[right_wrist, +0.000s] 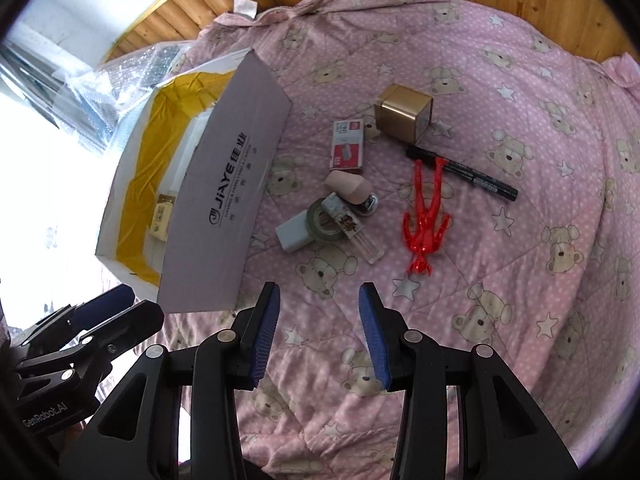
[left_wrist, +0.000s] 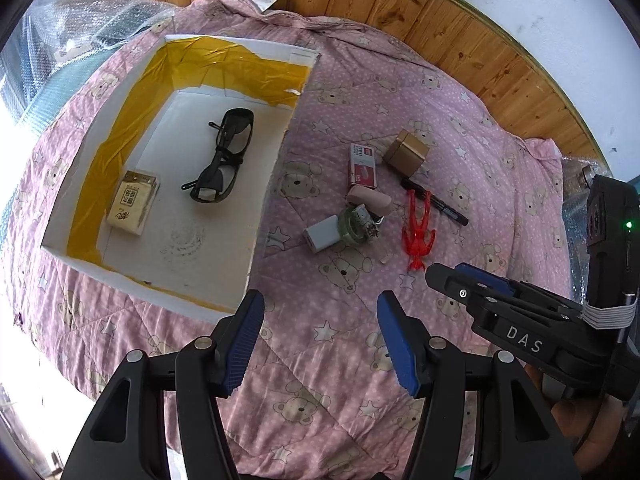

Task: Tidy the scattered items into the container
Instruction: 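Withdraw both grippers from the box back toward the scattered items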

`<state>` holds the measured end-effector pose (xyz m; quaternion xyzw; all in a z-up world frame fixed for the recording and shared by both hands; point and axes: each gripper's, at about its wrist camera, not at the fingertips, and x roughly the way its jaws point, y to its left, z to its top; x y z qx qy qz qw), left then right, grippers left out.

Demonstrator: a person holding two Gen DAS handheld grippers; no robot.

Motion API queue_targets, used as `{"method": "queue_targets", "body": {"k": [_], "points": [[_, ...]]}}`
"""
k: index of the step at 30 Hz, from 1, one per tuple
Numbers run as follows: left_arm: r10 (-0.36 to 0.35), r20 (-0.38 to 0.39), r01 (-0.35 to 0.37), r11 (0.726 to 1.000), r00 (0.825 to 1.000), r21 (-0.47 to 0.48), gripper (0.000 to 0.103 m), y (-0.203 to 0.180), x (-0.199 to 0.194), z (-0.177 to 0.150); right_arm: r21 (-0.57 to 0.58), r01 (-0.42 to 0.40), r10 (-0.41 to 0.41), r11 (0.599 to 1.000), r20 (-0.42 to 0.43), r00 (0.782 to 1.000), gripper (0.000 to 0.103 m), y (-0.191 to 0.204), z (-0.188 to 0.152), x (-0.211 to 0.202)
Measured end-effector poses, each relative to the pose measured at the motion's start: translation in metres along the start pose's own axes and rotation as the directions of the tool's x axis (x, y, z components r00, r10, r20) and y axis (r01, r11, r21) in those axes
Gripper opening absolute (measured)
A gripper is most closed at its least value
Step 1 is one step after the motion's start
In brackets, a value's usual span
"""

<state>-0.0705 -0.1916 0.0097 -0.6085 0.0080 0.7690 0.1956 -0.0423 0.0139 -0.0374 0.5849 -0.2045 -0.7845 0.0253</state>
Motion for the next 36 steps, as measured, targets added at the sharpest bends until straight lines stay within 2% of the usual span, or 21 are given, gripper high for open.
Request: {"method": "queue_targets", "body": {"k": [18,36], "points": [[-0.025,-0.051,0.028,0.997,0.998,0.068,0.06,-0.029,0.024,0.013,0.118,0.014,-0.012,0.993,-0.013,1.0,0.044,-0.043,0.002,0.007],[-0.057,-0.115,0.07,0.991,0.992,0.11,0.06,-0.053,0.054,0.025,0.17,0.025,-0.018,0.985,-0.045,0.999,0.044,-0.065,0.006,0.02]]}}
